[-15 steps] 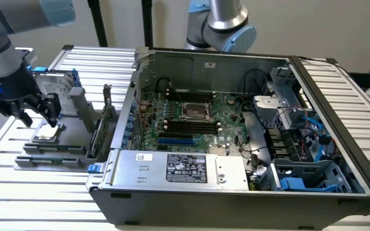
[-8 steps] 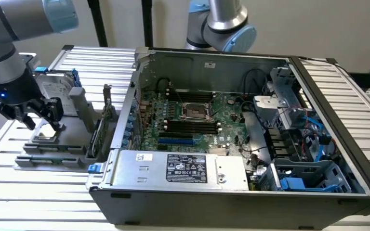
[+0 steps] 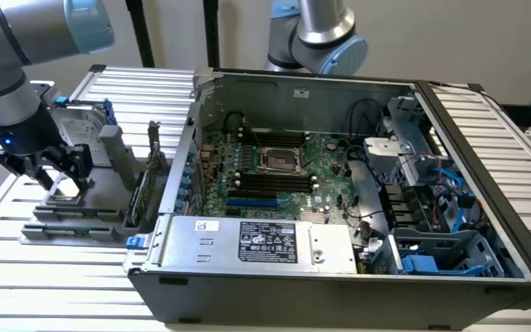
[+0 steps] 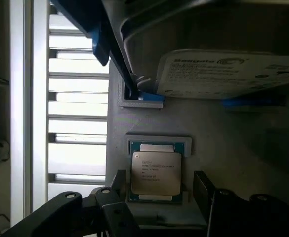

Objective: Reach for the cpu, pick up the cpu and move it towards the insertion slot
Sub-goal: 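Pick up the cpu and move it towards the insertion slot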

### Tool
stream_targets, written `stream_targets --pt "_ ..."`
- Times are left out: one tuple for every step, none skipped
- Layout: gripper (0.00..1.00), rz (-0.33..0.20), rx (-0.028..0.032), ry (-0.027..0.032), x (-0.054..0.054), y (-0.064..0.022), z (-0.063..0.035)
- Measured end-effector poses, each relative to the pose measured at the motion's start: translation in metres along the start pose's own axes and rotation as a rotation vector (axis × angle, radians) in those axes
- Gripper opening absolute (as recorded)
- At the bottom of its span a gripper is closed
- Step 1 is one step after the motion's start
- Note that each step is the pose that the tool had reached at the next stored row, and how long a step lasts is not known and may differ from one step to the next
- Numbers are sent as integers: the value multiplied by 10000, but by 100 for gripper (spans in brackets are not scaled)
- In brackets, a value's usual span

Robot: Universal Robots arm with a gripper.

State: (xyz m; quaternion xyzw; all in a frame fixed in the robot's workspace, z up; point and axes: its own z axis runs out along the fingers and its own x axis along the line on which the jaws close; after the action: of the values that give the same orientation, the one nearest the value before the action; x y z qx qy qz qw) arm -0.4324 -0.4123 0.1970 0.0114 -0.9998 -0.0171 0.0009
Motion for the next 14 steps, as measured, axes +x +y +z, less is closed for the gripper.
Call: stream_targets --pt "65 4 0 0 0 0 7" --pt "65 10 0 1 0 1 12" --pt "65 21 0 2 0 4 16" --pt "65 29 0 4 0 7 19" --pt "65 36 -1 4 0 11 22" --pt "65 41 -2 8 -1 15 25" --pt "65 45 -2 16 -1 18 27" --pt "65 49 -2 22 -1 21 31" --pt "65 53 -1 32 -1 24 34" --pt "65 57 -1 41 -1 29 37" --pt "65 60 -1 51 -1 32 42" --pt "65 64 -1 57 -1 36 47" --pt "65 67 -2 63 -1 40 55" --pt "65 69 -2 70 -1 43 60"
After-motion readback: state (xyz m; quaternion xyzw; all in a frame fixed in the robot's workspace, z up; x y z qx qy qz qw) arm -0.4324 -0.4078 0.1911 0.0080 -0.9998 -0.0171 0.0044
